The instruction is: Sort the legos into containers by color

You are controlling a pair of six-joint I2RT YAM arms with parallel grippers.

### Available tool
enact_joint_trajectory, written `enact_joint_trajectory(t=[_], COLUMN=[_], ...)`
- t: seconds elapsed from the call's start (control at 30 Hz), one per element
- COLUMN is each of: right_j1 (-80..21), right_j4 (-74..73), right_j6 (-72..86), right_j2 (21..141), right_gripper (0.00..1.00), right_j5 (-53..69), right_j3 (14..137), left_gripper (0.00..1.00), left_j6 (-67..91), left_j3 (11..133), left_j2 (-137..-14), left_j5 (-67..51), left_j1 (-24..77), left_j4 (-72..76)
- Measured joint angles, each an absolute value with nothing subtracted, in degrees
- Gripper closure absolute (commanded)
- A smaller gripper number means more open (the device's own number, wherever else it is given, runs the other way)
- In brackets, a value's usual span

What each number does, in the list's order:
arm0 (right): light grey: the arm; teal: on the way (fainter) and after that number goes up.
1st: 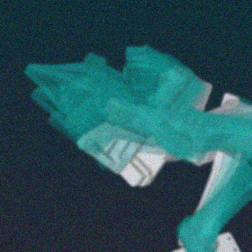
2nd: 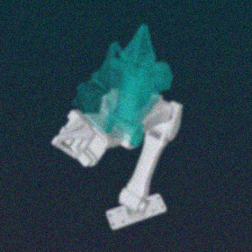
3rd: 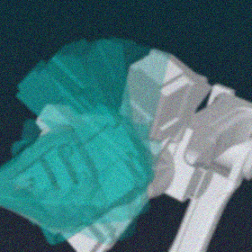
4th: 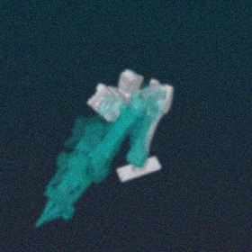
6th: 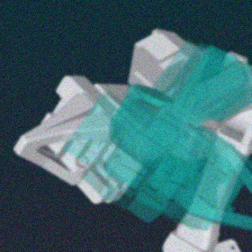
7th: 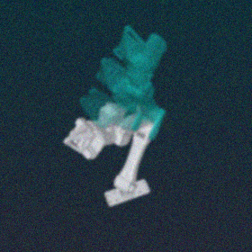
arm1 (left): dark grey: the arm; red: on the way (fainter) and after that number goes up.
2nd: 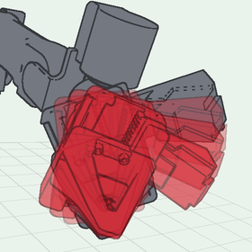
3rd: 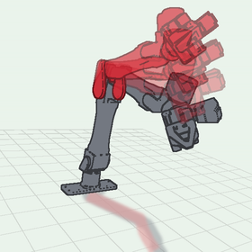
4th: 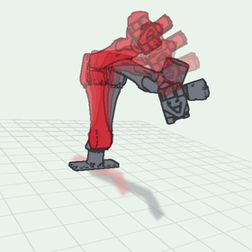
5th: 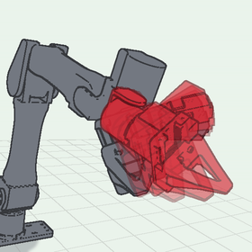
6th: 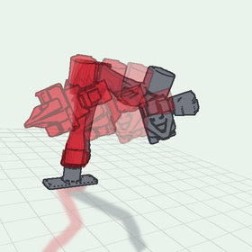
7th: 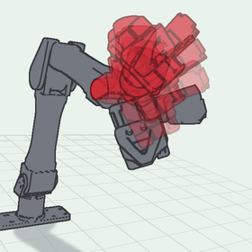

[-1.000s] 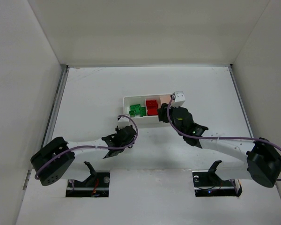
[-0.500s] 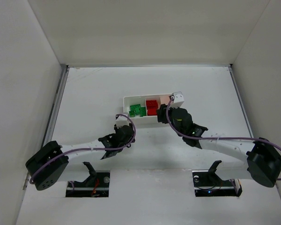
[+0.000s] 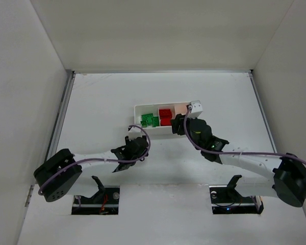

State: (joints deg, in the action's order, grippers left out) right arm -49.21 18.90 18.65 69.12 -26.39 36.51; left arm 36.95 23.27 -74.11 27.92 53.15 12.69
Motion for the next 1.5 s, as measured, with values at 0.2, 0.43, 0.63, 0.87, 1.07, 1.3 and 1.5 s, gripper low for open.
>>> enact_joint_trajectory(t=[0.2, 0.43, 0.63, 0.87, 1.07, 1.3, 1.5], right_j1=[-49.7, -50.3, -50.3, -50.3, -50.3, -48.9, -48.3], right_j4=[19.0, 19.1, 19.7, 20.0, 20.0, 19.7, 19.7], right_j6=[19.3, 19.3, 19.6, 20.4, 21.7, 23.1, 24.0], right_j2=[68.5, 68.5, 65.2, 58.2, 52.0, 46.9, 46.7], right_gripper=[0.43, 0.43, 0.43, 0.39, 0.35, 0.35, 0.35], right_j5=[-26.6, -26.6, -26.7, -27.0, -27.0, -26.1, -25.0], right_j3=[36.5, 36.4, 34.5, 32.9, 31.1, 30.0, 29.9], left_gripper=[0.55, 0.57, 0.59, 0.62, 0.65, 0.74, 0.75], left_j6=[37.3, 37.8, 38.7, 40.8, 43.5, 46.4, 47.4], left_j3=[24.5, 26.3, 27.5, 29.3, 30.9, 31.1, 31.0], left_j2=[-75.9, -78.4, -80.2, -83.0, -85.5, -86.3, -84.3], left_j5=[28.6, 30.7, 33.6, 37.5, 42.1, 44.6, 43.6], left_j1=[53.7, 54.9, 55.5, 57.0, 59.1, 60.2, 61.2], left_j4=[13.1, 12.6, 11.8, 10.7, 8.8, 8.0, 5.1])
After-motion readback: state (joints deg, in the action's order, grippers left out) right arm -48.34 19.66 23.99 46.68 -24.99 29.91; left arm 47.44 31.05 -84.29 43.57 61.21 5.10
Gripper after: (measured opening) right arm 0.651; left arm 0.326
